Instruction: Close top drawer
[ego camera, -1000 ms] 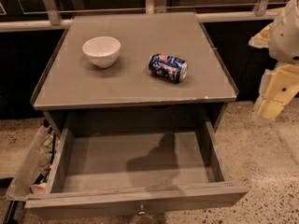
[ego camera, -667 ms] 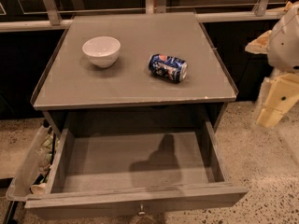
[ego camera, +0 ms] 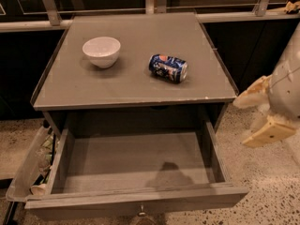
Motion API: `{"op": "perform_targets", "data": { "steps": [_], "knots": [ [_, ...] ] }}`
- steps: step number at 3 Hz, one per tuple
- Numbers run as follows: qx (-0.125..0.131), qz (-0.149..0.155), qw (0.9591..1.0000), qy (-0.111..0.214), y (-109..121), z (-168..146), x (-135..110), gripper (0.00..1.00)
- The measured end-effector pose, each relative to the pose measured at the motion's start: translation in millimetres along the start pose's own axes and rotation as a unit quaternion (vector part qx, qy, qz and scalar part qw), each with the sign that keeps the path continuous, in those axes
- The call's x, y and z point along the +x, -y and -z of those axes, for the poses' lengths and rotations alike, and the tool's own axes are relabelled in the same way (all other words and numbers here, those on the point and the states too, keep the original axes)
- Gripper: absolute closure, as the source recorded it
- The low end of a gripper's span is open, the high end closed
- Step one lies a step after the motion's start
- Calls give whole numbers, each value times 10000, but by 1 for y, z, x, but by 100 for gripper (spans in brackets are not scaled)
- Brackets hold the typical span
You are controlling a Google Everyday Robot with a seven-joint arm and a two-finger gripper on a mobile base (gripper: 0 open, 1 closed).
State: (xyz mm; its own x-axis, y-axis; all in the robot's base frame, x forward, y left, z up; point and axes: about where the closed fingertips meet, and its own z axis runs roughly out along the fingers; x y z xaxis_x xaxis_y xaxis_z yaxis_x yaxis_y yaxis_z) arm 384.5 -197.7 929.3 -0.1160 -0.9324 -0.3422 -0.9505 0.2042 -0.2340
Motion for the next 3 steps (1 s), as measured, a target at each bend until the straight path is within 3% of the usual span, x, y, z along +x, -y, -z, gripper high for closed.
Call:
{"op": "perform_targets", "data": {
  "steps": [1, 2, 3],
  "knots": [
    [-243, -50, 9995, 215, -40, -36, 10, 65],
    [-409, -106, 9989, 177, -53, -48, 17, 88],
    [-399, -101, 9990, 180, -52, -47, 16, 100]
  ]
}}
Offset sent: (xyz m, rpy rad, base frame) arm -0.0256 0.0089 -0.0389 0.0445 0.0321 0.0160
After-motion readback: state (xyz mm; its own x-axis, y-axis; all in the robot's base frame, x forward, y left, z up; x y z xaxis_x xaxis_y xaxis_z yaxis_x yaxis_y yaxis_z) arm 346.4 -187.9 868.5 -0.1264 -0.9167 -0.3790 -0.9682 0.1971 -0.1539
